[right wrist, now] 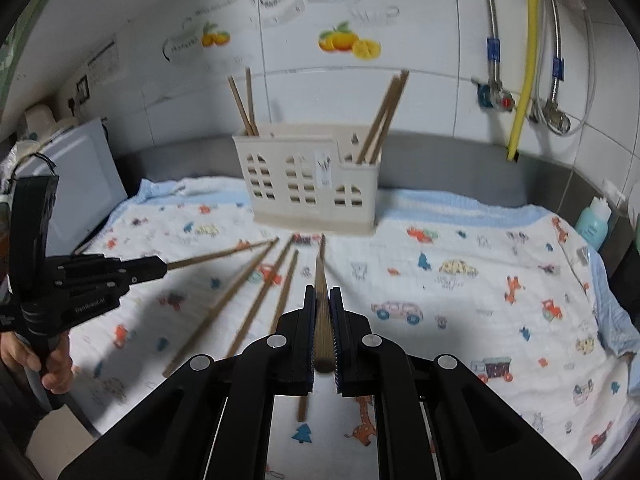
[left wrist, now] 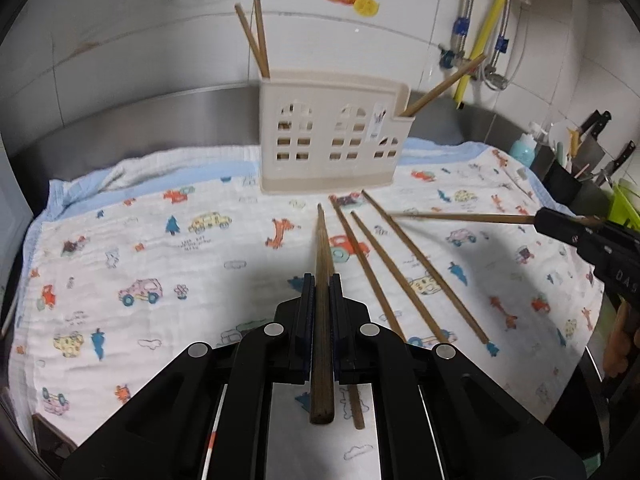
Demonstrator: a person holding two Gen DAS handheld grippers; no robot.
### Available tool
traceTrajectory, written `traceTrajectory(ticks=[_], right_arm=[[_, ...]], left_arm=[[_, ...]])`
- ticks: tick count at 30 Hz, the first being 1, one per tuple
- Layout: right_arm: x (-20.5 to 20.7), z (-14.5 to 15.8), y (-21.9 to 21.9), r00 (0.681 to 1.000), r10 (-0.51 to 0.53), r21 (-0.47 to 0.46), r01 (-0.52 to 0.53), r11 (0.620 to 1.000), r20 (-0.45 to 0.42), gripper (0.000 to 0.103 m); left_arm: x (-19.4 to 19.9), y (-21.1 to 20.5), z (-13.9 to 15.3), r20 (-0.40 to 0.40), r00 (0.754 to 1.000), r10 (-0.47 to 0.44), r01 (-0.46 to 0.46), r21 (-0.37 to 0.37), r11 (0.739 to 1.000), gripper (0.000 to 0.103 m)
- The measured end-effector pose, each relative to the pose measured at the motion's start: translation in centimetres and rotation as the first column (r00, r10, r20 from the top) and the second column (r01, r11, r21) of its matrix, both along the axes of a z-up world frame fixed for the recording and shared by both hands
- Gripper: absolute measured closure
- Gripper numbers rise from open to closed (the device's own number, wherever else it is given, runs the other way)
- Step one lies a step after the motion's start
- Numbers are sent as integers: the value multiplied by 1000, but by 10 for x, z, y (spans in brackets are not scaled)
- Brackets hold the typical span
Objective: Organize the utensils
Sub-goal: 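Close the left tool on its chopstick while the right tool closes on another, then lift both held chopsticks upright and carry them over the beige caddy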
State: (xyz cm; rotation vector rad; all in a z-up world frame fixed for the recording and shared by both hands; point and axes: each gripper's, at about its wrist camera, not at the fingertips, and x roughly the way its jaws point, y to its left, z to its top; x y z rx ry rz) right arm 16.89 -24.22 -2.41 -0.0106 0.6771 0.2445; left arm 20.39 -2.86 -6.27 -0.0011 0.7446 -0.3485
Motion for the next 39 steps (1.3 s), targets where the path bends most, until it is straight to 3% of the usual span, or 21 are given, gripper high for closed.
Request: traceTrajectory(ticks=[16, 29, 39], right_arm=[[-2, 52, 3, 997, 70, 11, -70, 997, 43, 96], [35, 131, -9, 989, 89, -21, -87, 996, 118, 96], [73, 155, -10, 988, 64, -57, -57, 997, 142, 96]], left_arm=[[-15, 10, 47, 90, 996, -7, 8, -10, 1000, 97], [11, 4, 91, 148, 989, -30, 27, 20, 999, 97], [35, -7, 142, 249, 968, -30, 20, 43, 999, 97]])
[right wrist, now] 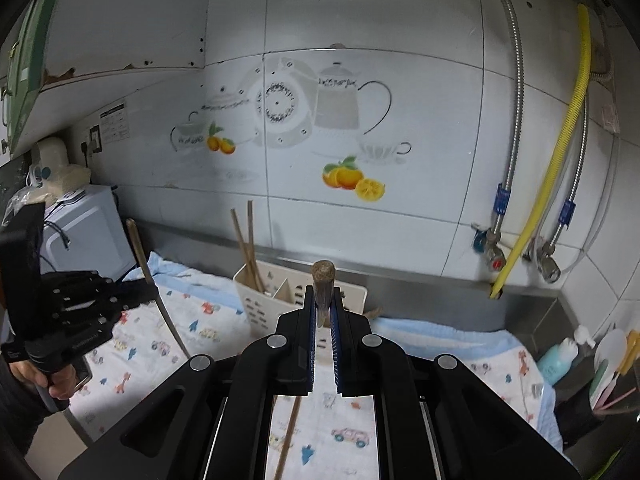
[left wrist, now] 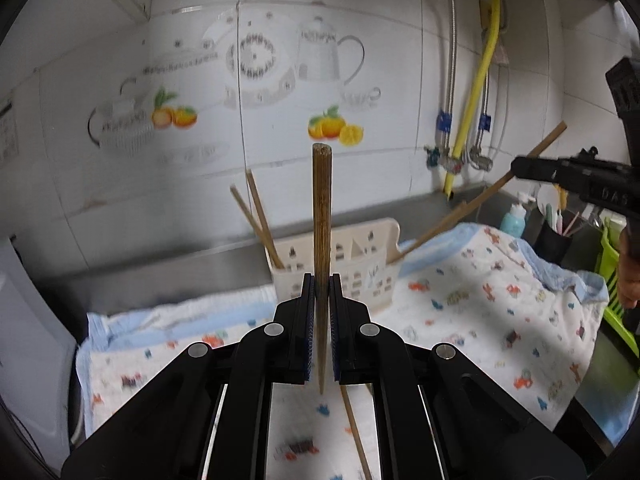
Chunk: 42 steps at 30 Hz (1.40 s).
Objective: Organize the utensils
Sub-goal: 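Lift both held chopsticks upright and carry them over the beige caddy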
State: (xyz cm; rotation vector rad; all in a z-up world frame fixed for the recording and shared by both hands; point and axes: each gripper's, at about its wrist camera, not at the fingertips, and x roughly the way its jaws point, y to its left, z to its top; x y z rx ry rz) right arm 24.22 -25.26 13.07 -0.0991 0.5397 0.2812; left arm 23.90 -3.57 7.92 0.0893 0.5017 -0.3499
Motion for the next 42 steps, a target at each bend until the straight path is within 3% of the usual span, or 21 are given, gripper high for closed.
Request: traceTrajectory(ticks=[14, 19, 32, 42], right_arm=[[42, -9, 5, 999, -1, -34, 0, 999, -33, 96], [52, -17, 7, 999, 5, -41, -7, 999, -52, 96], [67, -39, 10, 996, 11, -38, -15, 999, -90, 96], [80, -50, 13, 994, 4, -39, -9, 999, -113, 96]], left_arm=[[53, -16, 66, 129, 991, 29, -30, 8, 1000, 97], [70, -21, 76, 174, 983, 52, -50, -17, 999, 97], [117, -18, 28, 53, 993, 101, -99, -39, 994, 97], [131, -14, 2, -9, 994, 106, -107, -18, 994, 97]])
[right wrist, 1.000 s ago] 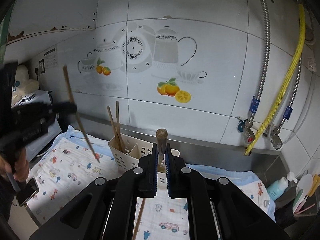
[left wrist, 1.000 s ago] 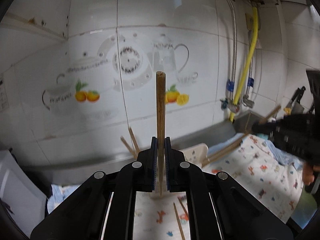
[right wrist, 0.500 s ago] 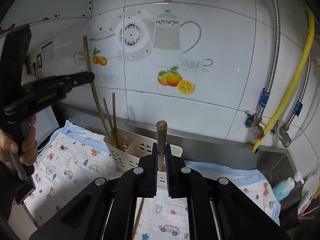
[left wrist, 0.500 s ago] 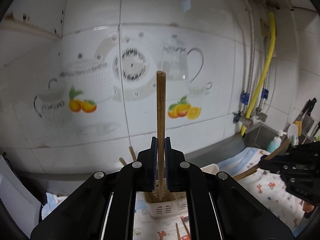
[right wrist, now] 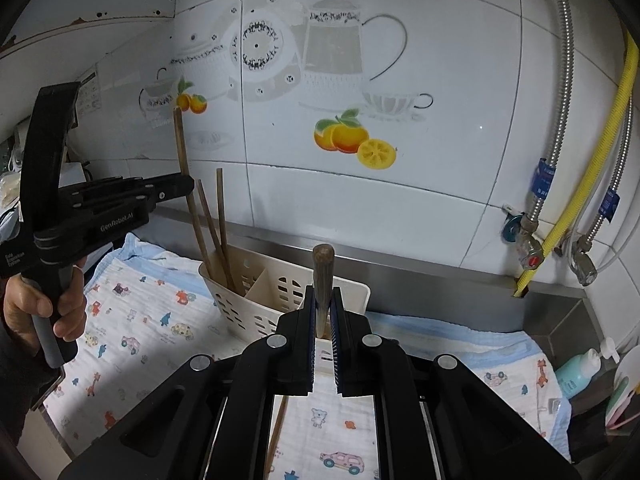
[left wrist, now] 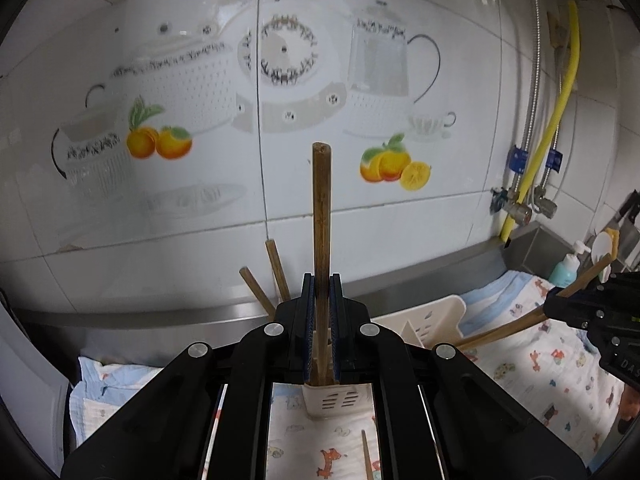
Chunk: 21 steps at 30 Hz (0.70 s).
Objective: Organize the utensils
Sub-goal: 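Lift both held chopsticks upright and carry them over the beige caddy, then open the left tool while the right tool opens, dropping chopsticks into the caddy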
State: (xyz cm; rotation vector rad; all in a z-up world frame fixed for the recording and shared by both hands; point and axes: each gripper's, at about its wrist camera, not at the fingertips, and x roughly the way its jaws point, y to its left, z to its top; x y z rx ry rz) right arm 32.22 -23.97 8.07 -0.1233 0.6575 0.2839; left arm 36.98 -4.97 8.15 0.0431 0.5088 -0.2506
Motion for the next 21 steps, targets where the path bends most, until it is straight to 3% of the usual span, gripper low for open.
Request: traceTrajectory(ticks=[21], right_arm=[[10, -17, 4, 1000, -10, -10, 10, 1000, -28, 93]], left_arm=[[7, 8, -18, -61, 998, 6, -7, -16, 1000, 95]])
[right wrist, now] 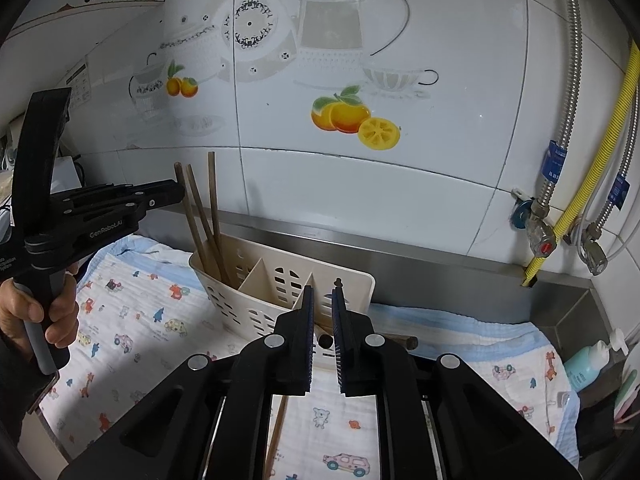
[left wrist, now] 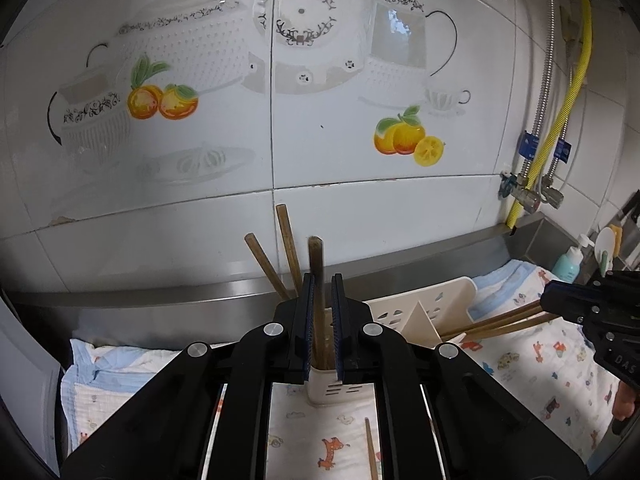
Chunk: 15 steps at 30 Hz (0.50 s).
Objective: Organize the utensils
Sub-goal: 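Open the left tool while the right tool opens, dropping chopsticks into the caddy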
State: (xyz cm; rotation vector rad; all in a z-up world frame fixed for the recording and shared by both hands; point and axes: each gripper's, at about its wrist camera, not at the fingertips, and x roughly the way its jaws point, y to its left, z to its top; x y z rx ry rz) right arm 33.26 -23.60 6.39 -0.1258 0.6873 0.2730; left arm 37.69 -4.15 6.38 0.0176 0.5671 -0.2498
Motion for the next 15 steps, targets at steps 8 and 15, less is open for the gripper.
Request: traceTrajectory(ticks=[8, 15], right_arm=[[-5, 3, -2, 1000, -8, 0, 8, 1000, 16, 73], [-11, 6, -3, 1000, -16, 1, 16, 1000, 24, 64]], left_arm=[[-4, 4, 1, -6, 1000, 10, -10, -17, 1000, 76], [-10, 6, 0, -6, 1000, 24, -24, -13, 1000, 59]])
